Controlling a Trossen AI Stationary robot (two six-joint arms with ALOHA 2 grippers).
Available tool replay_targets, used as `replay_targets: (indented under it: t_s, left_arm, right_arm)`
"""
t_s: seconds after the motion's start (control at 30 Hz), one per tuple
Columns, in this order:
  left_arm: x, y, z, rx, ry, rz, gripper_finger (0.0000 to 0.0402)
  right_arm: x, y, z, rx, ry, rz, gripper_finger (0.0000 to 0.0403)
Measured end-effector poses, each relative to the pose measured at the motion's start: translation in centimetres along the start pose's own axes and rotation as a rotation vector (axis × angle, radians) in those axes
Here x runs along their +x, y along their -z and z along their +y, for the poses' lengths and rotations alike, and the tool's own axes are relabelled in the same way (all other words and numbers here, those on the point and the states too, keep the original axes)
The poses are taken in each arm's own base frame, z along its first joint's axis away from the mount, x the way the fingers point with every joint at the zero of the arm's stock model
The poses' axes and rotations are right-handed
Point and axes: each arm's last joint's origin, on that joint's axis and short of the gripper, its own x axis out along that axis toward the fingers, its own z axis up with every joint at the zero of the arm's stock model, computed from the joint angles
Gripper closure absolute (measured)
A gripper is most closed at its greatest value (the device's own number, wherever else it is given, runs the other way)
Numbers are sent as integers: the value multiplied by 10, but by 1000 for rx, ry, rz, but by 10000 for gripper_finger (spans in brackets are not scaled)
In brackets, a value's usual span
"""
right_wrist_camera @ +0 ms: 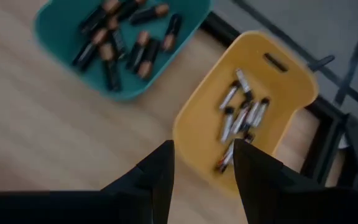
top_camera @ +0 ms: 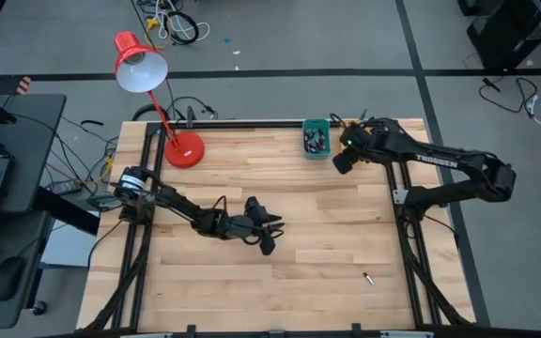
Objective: Sort batteries
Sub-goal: Put the silver battery into the yellow bin
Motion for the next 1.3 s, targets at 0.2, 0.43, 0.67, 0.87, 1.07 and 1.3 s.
replay_targets:
  t_s: [0.2, 0.43, 0.67, 0.87, 1.07, 1.3]
  left_arm:
    - [0, -1, 0, -3, 2, -6, 287]
    - [0, -2, -2, -13, 11, -24, 287]
    - [-2, -1, -5, -9, 24, -24, 287]
    - [-4, 0, -9, -25, 36, -22, 287]
    - [-12, 7, -22, -23, 89, -3, 287]
    - [-18, 10, -31, -26, 124, 3, 287]
  right_arm:
    - [-15, 15, 10, -51, -70, 64, 256]
    - [-32, 32, 39, -131, -147, 67, 257]
    - [-52, 52, 65, -175, -241, 44, 257]
    - [-70, 73, 83, -192, -318, 36, 260]
    - [-90, 98, 98, -194, -401, 39, 268]
    - [-109, 125, 105, -160, -457, 36, 271]
